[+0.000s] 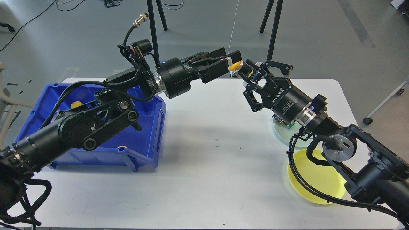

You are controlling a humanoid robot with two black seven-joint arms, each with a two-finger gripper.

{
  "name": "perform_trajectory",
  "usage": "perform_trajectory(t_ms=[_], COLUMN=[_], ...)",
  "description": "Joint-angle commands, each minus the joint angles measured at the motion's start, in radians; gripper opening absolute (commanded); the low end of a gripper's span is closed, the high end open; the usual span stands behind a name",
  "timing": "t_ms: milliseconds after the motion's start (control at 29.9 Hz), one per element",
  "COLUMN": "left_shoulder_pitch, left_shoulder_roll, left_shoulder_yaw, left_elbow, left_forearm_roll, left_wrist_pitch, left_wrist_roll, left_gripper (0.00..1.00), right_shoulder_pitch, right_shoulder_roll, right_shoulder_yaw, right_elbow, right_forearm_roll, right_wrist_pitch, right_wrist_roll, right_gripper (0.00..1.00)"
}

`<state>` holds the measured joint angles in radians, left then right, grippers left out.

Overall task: Pass button and place on color plate
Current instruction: 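Lower the yellow button onto the yellow plate, open right gripper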

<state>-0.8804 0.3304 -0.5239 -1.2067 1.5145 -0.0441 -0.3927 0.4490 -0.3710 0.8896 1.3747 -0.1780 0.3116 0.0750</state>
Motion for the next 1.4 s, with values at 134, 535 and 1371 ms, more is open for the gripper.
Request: perform_trajectory(t_ms=[134, 535, 1371], left_shoulder_pitch=[0.009, 0.006, 0.014], left_shoulder_roll=[0.012, 0.01, 0.016], left_shoulder_yaw=[-0.102, -0.128, -0.12], left_elbow=[0.019, 0.139, 0.138], left_forearm_roll=[-0.287, -0.737, -0.744], left_wrist_pitch=[0.02, 0.015, 0.013], left_wrist_roll=[0.005, 0.009, 0.003], left_gripper=[0.99, 1.0, 1.0], right_shoulder_pitch=[-0.094, -0.141, -0.213], right_shoulder_roll=[-0.218, -0.526, -0.497], right_shoulder_yaw=[-0.014, -0.281, -0.393], right_elbow=[0.009, 0.003, -0.172], right_forearm_roll=[-0.003, -0.046, -0.086], right_wrist_pitch=[0.004, -0.003, -0.052], right_wrist_roll=[-0.001, 0.0, -0.037], right_gripper=[0.22, 0.22, 0.36])
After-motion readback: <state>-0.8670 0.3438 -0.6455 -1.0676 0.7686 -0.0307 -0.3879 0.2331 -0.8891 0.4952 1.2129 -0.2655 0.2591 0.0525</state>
